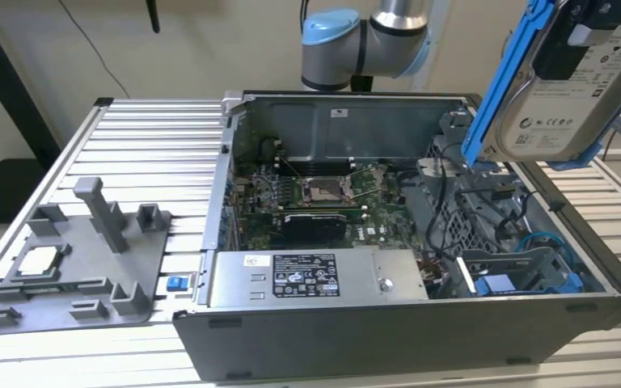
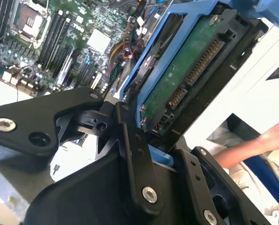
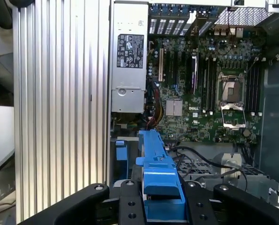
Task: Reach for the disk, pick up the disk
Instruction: 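Pick up the disk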
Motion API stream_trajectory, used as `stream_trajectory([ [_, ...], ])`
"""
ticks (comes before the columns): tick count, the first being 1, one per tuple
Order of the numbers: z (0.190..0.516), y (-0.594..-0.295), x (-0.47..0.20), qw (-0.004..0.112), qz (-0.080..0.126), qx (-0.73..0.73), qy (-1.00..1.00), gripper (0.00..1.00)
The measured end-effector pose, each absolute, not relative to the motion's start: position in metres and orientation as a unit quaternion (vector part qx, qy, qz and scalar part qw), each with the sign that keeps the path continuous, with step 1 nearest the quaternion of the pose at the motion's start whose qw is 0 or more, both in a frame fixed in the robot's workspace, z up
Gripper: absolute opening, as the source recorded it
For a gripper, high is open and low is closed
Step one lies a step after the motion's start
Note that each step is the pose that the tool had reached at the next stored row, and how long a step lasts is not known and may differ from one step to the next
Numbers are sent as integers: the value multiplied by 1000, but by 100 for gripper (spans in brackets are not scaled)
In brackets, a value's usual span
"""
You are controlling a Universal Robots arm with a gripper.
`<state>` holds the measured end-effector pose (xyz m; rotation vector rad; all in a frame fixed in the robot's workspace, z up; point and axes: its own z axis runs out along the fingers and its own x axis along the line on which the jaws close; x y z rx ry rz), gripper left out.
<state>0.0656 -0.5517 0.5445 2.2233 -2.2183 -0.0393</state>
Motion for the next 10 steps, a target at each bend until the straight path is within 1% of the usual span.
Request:
stream_trajectory([
  [10, 537, -552, 66, 0, -13, 708, -706, 0],
])
